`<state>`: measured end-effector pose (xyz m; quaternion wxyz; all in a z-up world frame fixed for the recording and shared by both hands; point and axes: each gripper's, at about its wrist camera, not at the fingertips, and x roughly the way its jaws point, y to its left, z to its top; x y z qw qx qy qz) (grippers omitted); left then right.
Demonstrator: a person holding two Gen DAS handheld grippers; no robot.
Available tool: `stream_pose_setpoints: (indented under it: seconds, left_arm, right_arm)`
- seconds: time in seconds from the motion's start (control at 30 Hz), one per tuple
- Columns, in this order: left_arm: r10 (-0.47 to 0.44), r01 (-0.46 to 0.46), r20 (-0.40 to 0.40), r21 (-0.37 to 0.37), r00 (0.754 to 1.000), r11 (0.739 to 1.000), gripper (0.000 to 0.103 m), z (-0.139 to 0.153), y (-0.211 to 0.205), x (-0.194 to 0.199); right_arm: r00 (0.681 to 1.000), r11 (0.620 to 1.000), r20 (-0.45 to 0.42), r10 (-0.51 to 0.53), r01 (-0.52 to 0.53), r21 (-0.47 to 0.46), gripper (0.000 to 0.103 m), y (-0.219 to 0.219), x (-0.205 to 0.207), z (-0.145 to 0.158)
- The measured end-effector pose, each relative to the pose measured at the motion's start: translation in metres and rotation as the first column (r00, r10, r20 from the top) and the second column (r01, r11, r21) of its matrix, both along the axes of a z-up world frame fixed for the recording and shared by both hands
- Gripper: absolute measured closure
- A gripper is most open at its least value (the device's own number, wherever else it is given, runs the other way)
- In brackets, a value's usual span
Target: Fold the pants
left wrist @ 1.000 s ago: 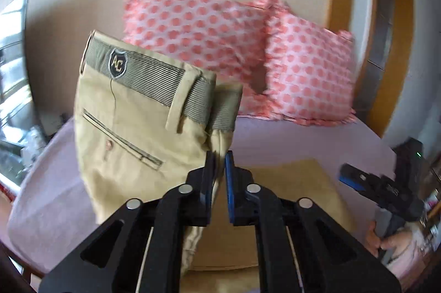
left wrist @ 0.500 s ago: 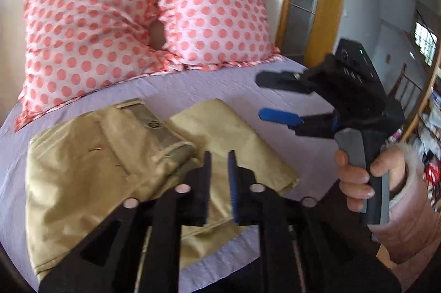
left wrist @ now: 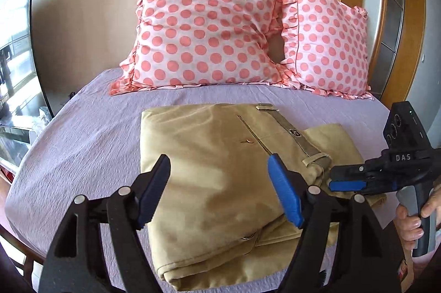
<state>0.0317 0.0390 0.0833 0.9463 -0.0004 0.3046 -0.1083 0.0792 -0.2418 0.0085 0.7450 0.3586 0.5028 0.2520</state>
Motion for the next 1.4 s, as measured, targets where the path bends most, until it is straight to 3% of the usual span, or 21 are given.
stream_pose_setpoints:
  seconds: [0.1, 0.2, 0.27, 0.3, 0.4, 0.5, 0.6, 0.67, 0.77, 0.83, 0.9, 0.97, 1.0, 1.03, 1.1, 1.23, 1.33, 1.4]
  left_arm:
    - [-0.002, 0.002, 0.000, -0.009, 1.000, 1.000, 0.026, -0.002, 0.003, -0.001]
    - [-0.002, 0.002, -0.011, -0.032, 1.000, 0.999, 0.026, -0.003, 0.008, 0.000]
    - [0.002, -0.003, -0.020, -0.052, 1.000, 0.999, 0.026, -0.002, 0.013, 0.001]
    - [0.008, -0.009, -0.022, -0.058, 1.000, 0.998, 0.026, -0.001, 0.015, 0.001]
    - [0.030, -0.031, -0.006, -0.072, 1.000, 0.997, 0.026, 0.004, 0.025, -0.002]
    - [0.055, -0.054, 0.011, -0.084, 0.998, 0.995, 0.025, 0.009, 0.034, -0.005]
    - [0.064, -0.062, 0.010, -0.099, 0.998, 0.993, 0.024, 0.009, 0.040, -0.003]
    - [0.060, -0.060, -0.006, -0.112, 0.998, 0.992, 0.023, 0.006, 0.040, 0.002]
    - [0.033, -0.042, -0.063, -0.145, 0.997, 0.989, 0.023, -0.004, 0.037, 0.016]
    - [0.011, -0.029, -0.112, -0.155, 0.994, 0.988, 0.023, -0.012, 0.035, 0.026]
    - [0.002, -0.028, -0.164, -0.158, 0.987, 0.987, 0.023, -0.022, 0.037, 0.036]
    - [-0.004, -0.032, -0.212, -0.167, 0.977, 0.985, 0.023, -0.031, 0.042, 0.046]
    - [-0.013, -0.028, -0.230, -0.175, 0.973, 0.984, 0.023, -0.035, 0.045, 0.051]
    - [-0.020, -0.025, -0.243, -0.182, 0.970, 0.983, 0.023, -0.037, 0.047, 0.055]
    - [-0.040, -0.007, -0.260, -0.178, 0.965, 0.984, 0.022, -0.041, 0.047, 0.063]
    - [-0.106, 0.056, -0.315, -0.163, 0.943, 0.985, 0.022, -0.050, 0.038, 0.081]
    - [-0.135, 0.080, -0.362, -0.162, 0.922, 0.984, 0.022, -0.057, 0.032, 0.095]
    - [-0.147, 0.088, -0.388, -0.167, 0.910, 0.982, 0.022, -0.062, 0.029, 0.106]
  right_arm:
    - [0.995, 0.996, -0.033, -0.089, 0.089, -0.001, 0.042, 0.003, 0.004, -0.001]
    - [0.987, 0.987, 0.002, -0.160, 0.160, -0.018, 0.042, 0.011, 0.010, -0.001]
    - [0.978, 0.974, 0.069, -0.199, 0.205, -0.093, 0.060, 0.015, 0.013, -0.001]
    - [0.974, 0.973, 0.102, -0.203, 0.212, -0.088, 0.077, 0.014, 0.014, -0.003]
    - [0.960, 0.975, 0.168, -0.222, 0.223, 0.008, 0.087, -0.001, 0.005, -0.004]
    - [0.930, 0.970, 0.280, -0.239, 0.239, 0.036, 0.093, -0.020, -0.021, 0.020]
    - [0.872, 0.950, 0.404, -0.274, 0.311, -0.026, 0.093, -0.046, -0.062, 0.043]
    - [0.859, 0.927, 0.407, -0.312, 0.368, -0.067, 0.093, -0.060, -0.084, 0.040]
    - [0.914, 0.927, 0.323, -0.247, 0.319, -0.195, 0.092, -0.059, -0.096, 0.013]
    - [0.921, 0.926, 0.351, -0.171, 0.273, -0.263, 0.092, -0.053, -0.109, 0.013]
    - [0.913, 0.931, 0.386, -0.129, 0.245, -0.270, 0.091, -0.055, -0.117, 0.028]
    - [0.884, 0.911, 0.442, -0.150, 0.297, -0.286, 0.062, -0.065, -0.117, 0.046]
    - [0.865, 0.905, 0.475, -0.163, 0.322, -0.277, 0.028, -0.071, -0.111, 0.053]
    - [0.856, 0.907, 0.490, -0.164, 0.326, -0.266, 0.020, -0.077, -0.104, 0.056]
    - [0.881, 0.910, 0.439, -0.177, 0.317, -0.268, 0.023, -0.092, -0.070, 0.050]
    - [0.947, 0.935, 0.259, -0.189, 0.255, -0.248, 0.041, -0.111, 0.000, 0.018]
    - [0.968, 0.948, 0.178, -0.176, 0.216, -0.236, 0.045, -0.115, 0.033, 0.002]
    - [0.969, 0.945, 0.177, -0.170, 0.211, -0.248, 0.048, -0.115, 0.044, -0.001]
